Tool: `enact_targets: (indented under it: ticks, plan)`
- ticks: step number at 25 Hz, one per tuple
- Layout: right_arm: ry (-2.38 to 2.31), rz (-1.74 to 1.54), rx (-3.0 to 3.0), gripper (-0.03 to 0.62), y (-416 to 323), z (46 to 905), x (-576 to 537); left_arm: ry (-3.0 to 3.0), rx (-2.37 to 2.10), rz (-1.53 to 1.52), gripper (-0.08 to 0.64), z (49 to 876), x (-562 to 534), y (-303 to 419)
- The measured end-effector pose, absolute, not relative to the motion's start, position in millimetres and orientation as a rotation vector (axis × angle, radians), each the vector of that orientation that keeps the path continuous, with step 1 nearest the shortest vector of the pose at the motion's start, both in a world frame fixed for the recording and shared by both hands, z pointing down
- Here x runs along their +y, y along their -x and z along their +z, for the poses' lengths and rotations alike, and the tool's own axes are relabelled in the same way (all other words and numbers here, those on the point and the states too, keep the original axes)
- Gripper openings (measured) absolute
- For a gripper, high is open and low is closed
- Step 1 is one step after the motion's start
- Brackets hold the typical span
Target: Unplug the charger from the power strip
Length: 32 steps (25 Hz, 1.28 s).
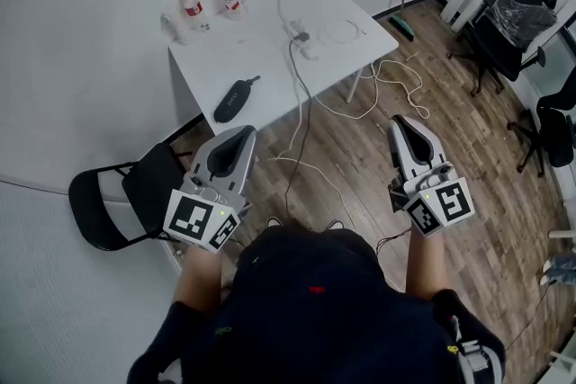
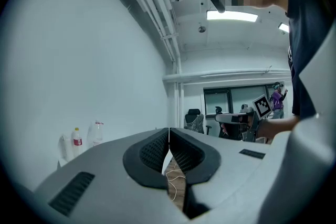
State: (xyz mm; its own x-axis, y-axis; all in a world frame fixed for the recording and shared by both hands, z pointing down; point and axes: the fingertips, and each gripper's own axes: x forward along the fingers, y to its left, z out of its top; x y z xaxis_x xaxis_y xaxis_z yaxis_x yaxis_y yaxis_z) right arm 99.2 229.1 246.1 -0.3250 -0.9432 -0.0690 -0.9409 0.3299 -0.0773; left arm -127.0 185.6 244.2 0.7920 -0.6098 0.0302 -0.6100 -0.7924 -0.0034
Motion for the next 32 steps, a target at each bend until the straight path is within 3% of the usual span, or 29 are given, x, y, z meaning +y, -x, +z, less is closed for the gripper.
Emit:
enact_targets:
  ticks: [18,32]
  plan:
    - [1.678,-0.155,2.513,0.034,-178,287,219,-2.897,-1.057,0.142,0.025,272,191,59]
    - [1.795,-0.170,2.530,0.034,-151,300,74,-2.905,-0.942,0.090,0.026,294,22,70]
